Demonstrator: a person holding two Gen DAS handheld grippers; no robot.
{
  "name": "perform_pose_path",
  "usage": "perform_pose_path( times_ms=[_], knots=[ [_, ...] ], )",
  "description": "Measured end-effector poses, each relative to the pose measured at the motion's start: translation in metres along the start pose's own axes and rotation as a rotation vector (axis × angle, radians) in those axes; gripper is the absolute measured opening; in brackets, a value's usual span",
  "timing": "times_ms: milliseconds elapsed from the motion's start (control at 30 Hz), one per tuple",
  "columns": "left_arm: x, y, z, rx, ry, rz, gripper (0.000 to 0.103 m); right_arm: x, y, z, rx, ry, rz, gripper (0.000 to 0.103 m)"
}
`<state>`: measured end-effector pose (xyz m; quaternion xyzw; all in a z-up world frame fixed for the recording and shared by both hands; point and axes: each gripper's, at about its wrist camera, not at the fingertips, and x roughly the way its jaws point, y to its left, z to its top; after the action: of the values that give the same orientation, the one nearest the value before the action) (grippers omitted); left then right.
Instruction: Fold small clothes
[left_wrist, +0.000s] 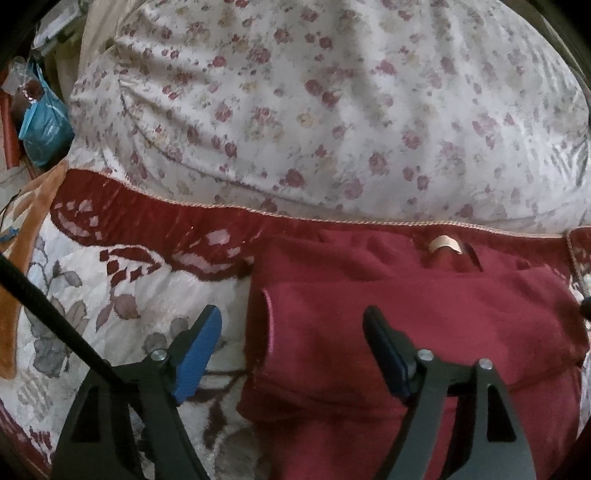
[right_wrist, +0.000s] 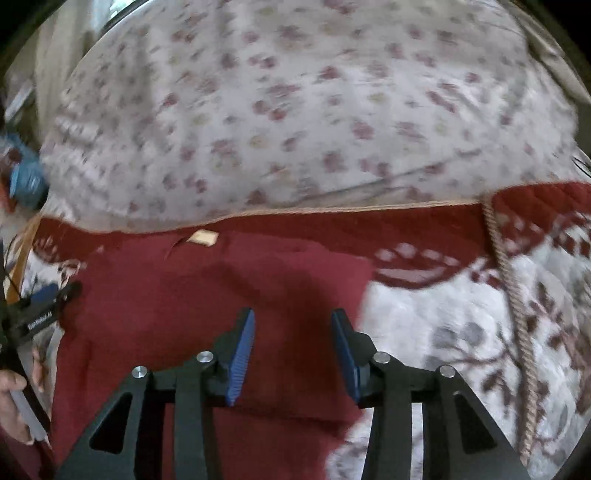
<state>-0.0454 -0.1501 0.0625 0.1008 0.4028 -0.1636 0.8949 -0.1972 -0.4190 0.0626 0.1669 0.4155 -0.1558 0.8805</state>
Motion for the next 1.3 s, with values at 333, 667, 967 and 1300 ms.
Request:
perform_pose_path(
  times_ms=[333, 667, 967, 1300],
  knots=[
    [0.025, -0.001, -0.01, 0.008, 0.06, 0.025, 0.085, 0.062, 0.015, 0.007, -0.103, 0.087, -0.163, 0.047],
    [0.008, 0.004, -0.013, -0.039, 0.056, 0.004, 0.087, 0.026, 0.024, -0.004, -0.114, 0.061, -0.176, 0.054],
    [-0.047, -0.005, -0.034, -0.043, -0.002, -0.03, 0.087, -0.018, 0.041, -0.029, -0.181, 0.037, -0.175, 0.068],
    [-0.096, -0.018, -0.084, 0.031, 0.004, -0.06, 0.088, -0.057, 0.052, -0.067, -0.189, 0.04, -0.138, 0.075]
  ],
)
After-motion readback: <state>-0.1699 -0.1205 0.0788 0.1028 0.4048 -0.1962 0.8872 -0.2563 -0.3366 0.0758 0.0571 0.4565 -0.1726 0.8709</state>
